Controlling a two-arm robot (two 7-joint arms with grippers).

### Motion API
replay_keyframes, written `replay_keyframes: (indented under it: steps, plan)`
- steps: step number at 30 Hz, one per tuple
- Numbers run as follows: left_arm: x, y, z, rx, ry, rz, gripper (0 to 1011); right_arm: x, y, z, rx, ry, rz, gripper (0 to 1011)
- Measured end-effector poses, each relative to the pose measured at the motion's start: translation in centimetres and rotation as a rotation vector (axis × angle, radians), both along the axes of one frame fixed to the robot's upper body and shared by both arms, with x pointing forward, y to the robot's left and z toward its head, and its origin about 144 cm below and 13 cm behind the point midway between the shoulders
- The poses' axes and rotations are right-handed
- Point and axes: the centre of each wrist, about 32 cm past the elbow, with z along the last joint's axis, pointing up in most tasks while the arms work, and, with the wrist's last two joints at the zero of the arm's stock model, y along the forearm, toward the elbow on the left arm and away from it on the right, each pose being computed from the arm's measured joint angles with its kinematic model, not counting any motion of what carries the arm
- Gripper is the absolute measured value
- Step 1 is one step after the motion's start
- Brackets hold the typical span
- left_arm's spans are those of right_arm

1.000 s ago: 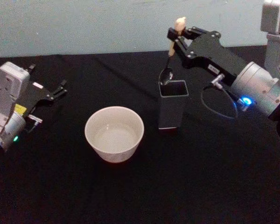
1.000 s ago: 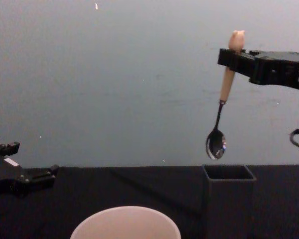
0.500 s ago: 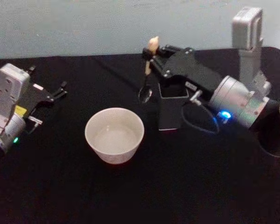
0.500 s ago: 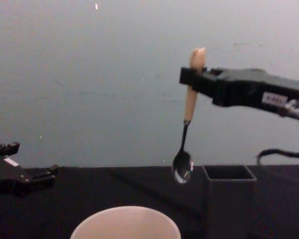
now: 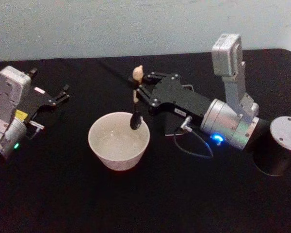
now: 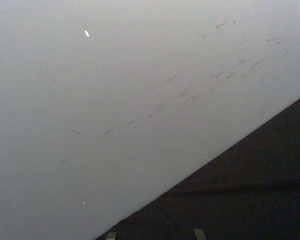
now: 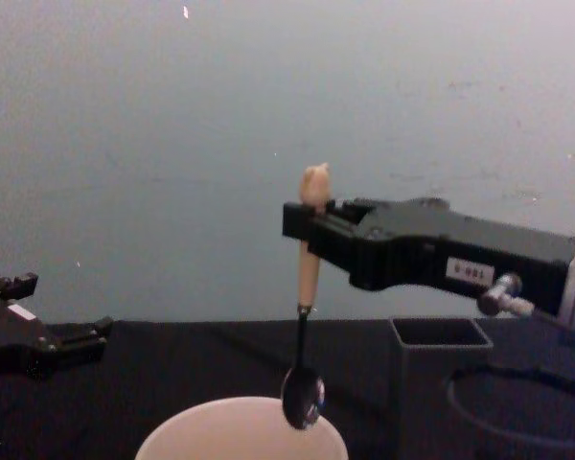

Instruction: Pick up the stirring spoon with one hand, stir inside the cup, then place it back in its original position.

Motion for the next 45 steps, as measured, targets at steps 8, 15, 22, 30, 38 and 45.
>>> replay_keyframes:
  steps: [8, 15, 22, 30, 38, 45]
  plan:
    - [0.0, 0.0, 0.0, 0.000, 0.000, 0.000, 1002, -0.3, 0.7, -1.3, -0.008, 0.021, 0.013, 166]
    - [0.0, 0.0, 0.0, 0.000, 0.000, 0.000, 1001, -0.2, 1.2, -2.5, 0.009, 0.011, 0.026, 166]
    - [0.0, 0.0, 0.0, 0.000, 0.000, 0.000, 1001, 0.2, 1.9, -3.3, 0.026, -0.008, 0.031, 166]
    - [0.0, 0.0, 0.0, 0.000, 0.000, 0.000, 1001, 0.7, 2.2, -4.4, 0.047, -0.028, 0.052, 166]
    - [0.0, 0.0, 0.0, 0.000, 0.000, 0.000, 1001, 1.0, 2.4, -5.3, 0.062, -0.041, 0.061, 166]
    - [0.0, 0.0, 0.0, 0.000, 0.000, 0.000, 1001, 1.1, 2.6, -6.0, 0.052, -0.041, 0.060, 166]
